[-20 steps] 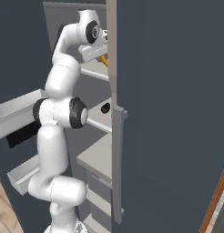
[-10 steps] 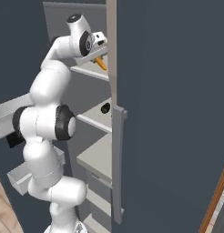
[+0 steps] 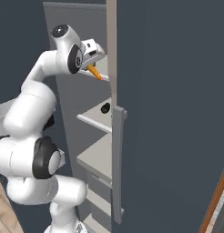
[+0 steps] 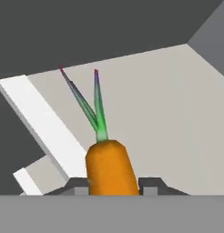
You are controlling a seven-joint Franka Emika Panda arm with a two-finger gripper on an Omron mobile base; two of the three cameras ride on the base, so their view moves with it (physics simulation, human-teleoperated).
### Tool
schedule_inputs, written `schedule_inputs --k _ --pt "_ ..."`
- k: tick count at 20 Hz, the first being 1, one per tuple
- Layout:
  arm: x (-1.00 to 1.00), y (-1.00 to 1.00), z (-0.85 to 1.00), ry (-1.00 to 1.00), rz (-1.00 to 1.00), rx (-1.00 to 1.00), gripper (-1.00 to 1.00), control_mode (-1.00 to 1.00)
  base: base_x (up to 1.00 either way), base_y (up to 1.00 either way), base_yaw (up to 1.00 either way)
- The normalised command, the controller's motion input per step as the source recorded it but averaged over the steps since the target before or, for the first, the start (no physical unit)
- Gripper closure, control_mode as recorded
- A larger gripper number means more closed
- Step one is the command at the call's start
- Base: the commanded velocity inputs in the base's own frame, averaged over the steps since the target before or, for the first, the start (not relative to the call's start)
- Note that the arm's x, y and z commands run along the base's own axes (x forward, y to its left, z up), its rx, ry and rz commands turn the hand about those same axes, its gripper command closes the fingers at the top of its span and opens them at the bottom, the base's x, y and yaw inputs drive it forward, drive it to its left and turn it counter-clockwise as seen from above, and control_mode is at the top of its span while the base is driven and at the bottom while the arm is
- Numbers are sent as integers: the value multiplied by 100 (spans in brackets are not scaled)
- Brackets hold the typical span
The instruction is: Take the carrot and pear from the highest rack and move them to the second highest rack where the squash and eggplant are located, to maximize freezer space. Close the freezer door after rearranging.
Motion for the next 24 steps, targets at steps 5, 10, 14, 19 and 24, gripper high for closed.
schedule_inputs --k 5,10,14,19,24 --pt "-85 0 -43 -1 0 0 100 -100 0 0 0" --pt "-68 0 -54 0 0 0 100 -100 0 0 0" --pt "-11 -8 -55 0 0 0 100 -100 0 0 0" --pt "36 -14 -44 0 0 0 100 -100 0 0 0" --pt "57 -14 -40 0 0 0 100 -100 0 0 0"
